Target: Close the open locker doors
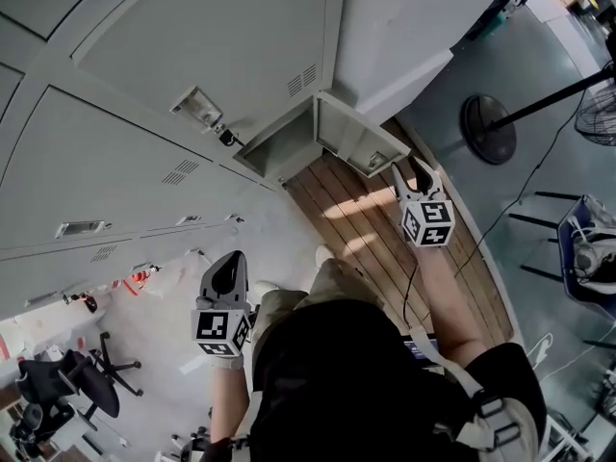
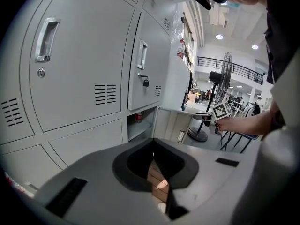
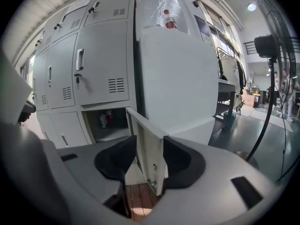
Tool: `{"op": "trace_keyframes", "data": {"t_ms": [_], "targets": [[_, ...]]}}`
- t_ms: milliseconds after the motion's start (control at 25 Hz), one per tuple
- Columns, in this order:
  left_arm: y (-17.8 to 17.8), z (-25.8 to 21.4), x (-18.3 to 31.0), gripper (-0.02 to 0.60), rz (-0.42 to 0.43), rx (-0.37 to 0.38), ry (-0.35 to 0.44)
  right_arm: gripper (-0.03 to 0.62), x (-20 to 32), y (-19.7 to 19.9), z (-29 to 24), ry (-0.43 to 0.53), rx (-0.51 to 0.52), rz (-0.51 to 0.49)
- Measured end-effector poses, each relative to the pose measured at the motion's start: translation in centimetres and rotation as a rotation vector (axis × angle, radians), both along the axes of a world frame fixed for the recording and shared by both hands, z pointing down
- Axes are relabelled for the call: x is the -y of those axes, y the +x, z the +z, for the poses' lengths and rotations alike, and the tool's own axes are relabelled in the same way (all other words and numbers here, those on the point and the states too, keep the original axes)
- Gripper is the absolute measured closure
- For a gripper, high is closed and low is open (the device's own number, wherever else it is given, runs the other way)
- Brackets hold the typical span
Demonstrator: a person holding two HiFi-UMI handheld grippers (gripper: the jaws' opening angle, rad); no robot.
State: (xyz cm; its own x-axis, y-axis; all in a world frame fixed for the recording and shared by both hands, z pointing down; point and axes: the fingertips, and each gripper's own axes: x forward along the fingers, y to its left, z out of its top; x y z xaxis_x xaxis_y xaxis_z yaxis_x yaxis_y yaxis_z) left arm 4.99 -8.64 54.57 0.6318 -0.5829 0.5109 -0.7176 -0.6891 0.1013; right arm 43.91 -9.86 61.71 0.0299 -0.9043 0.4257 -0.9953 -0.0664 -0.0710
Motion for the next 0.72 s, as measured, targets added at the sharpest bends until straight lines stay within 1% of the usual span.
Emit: {"op": "trace_keyframes", "data": {"t_ms": [360,560,720], "targets": [[-0.2,0.4,1.0,0.572,-0.023,0.022,-0.016,0.408,2.0,2.4,2.0,-0.047,-0.005,0.024],[-0.2,0.4,1.3,0.572,-0.028,0.017,-0.016,0.410,2.8,1.9,2.2,-0.059,-0.006,-0.001],[-0.7,0.3,1.1,0.572,-0.033,0.010,-0.015,0.408,2.7,1.2,2.2,-0.072,-0.002,-0.001]]}}
